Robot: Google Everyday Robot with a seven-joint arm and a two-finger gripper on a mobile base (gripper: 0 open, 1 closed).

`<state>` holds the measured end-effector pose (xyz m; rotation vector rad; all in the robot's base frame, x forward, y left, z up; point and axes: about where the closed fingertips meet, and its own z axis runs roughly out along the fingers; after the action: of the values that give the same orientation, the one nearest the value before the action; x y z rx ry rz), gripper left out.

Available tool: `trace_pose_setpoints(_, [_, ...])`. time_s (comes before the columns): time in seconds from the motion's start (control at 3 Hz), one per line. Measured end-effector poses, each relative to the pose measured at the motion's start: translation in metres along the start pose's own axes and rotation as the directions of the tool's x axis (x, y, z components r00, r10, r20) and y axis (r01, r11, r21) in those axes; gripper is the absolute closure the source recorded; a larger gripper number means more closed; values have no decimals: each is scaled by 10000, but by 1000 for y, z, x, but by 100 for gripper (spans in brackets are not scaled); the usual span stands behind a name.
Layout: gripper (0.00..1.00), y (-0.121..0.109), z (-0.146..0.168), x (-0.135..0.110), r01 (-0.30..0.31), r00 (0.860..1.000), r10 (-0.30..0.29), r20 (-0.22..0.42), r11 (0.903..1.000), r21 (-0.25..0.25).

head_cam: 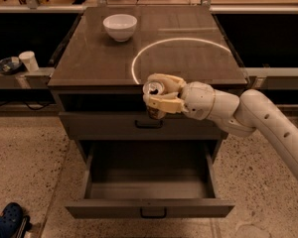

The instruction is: Place orange can into middle drawer

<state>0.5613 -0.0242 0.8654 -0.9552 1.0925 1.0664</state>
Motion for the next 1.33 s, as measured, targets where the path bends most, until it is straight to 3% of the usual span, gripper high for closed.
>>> trace_pose_setpoints(0.33, [100, 1, 4, 4, 1, 9986, -8, -532, 9999, -125])
trace_pose_setpoints(0.67, [100, 10, -15, 41, -276, 9887, 214, -1483, 9988, -398])
trace_pose_setpoints(1.0, [100, 33, -61, 121, -997, 9820, 828, -1697, 9906, -933])
trace_pose_setpoints(1.33, [100, 40, -92, 159, -1265, 9813, 1089, -1588, 9863, -1055])
